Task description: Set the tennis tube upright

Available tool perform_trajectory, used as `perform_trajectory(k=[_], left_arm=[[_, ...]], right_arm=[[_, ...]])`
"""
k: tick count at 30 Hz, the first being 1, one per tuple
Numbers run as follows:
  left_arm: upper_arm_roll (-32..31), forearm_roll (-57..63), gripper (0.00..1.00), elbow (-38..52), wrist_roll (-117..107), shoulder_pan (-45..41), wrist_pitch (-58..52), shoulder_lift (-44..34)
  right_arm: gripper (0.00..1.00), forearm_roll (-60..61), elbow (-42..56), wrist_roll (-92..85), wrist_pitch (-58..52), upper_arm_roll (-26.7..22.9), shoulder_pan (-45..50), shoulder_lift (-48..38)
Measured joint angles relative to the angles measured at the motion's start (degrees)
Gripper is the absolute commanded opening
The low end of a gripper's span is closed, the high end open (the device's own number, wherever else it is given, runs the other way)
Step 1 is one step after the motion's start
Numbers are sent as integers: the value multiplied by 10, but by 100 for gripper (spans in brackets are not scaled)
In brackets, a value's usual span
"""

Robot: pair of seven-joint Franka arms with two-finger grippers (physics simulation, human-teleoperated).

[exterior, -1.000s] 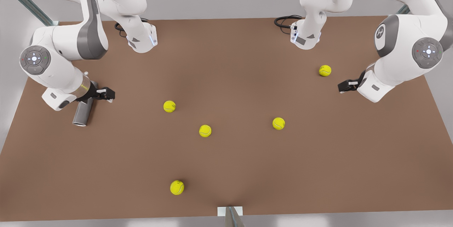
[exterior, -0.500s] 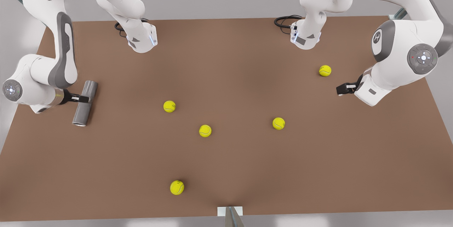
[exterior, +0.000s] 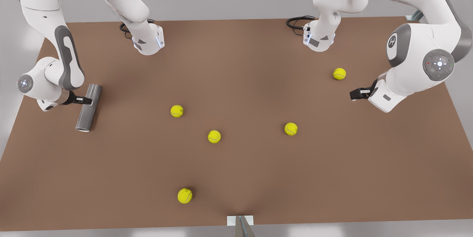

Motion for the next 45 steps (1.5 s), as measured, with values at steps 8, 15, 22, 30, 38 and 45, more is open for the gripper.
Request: perform_trajectory(k=[8, 15, 22, 30, 38, 45], left_arm=[[0, 0, 100, 0, 0, 0, -2, 1], [-1, -1, 100, -1, 0, 0, -2, 4], [-1, -1, 100, -1, 0, 0, -3, 5], [-1, -1, 100, -1, 1, 0, -3, 6], [-1, -1, 100, -1, 1, 0, -3, 9], [0, -1, 100, -2, 1, 0, -4, 10]], right_arm=[[100, -1, -5, 8, 58, -1, -26, 47], [100, -3, -18, 6, 63, -1, -23, 48], [100, -42, -29, 6, 81, -1, -22, 53], [100, -50, -33, 6, 85, -1, -26, 60], [96, -50, -32, 6, 84, -1, -26, 69], [92, -50, -31, 8, 85, -2, -26, 74]])
